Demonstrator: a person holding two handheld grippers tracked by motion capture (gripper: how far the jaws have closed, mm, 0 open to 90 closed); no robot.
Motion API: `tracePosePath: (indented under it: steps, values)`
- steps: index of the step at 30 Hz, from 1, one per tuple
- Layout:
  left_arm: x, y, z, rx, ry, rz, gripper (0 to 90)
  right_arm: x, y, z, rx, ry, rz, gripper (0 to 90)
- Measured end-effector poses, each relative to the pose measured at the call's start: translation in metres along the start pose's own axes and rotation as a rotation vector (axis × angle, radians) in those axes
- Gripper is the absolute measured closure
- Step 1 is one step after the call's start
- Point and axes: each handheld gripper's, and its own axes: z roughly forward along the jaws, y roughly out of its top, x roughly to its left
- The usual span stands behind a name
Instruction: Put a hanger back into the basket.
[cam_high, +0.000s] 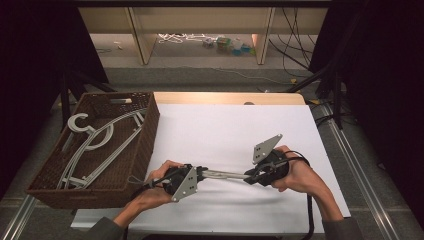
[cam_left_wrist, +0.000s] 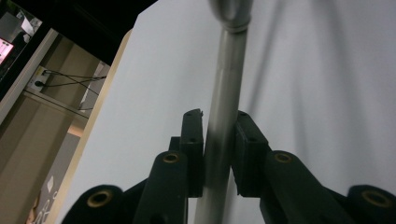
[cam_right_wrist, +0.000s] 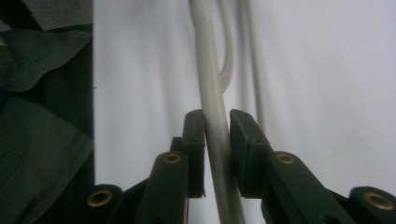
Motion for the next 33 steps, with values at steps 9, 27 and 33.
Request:
tracePosePath:
  steps: [9,27,33]
  values:
    - [0.006,0.009,-0.008,0.075,0.022,-0.148,78.9,-0.006,0.002,-0.005,-0.094,-0.141,0.123,50.3]
    - [0.028,-0.014,-0.027,0.080,0.013,-0.598,79.4,-0.003,0.008,-0.027,-0.313,-0.365,0.277,24.2]
    - [0.034,-0.024,-0.035,0.050,0.000,-0.749,79.3,0.005,0.012,-0.027,-0.375,-0.424,0.265,21.5]
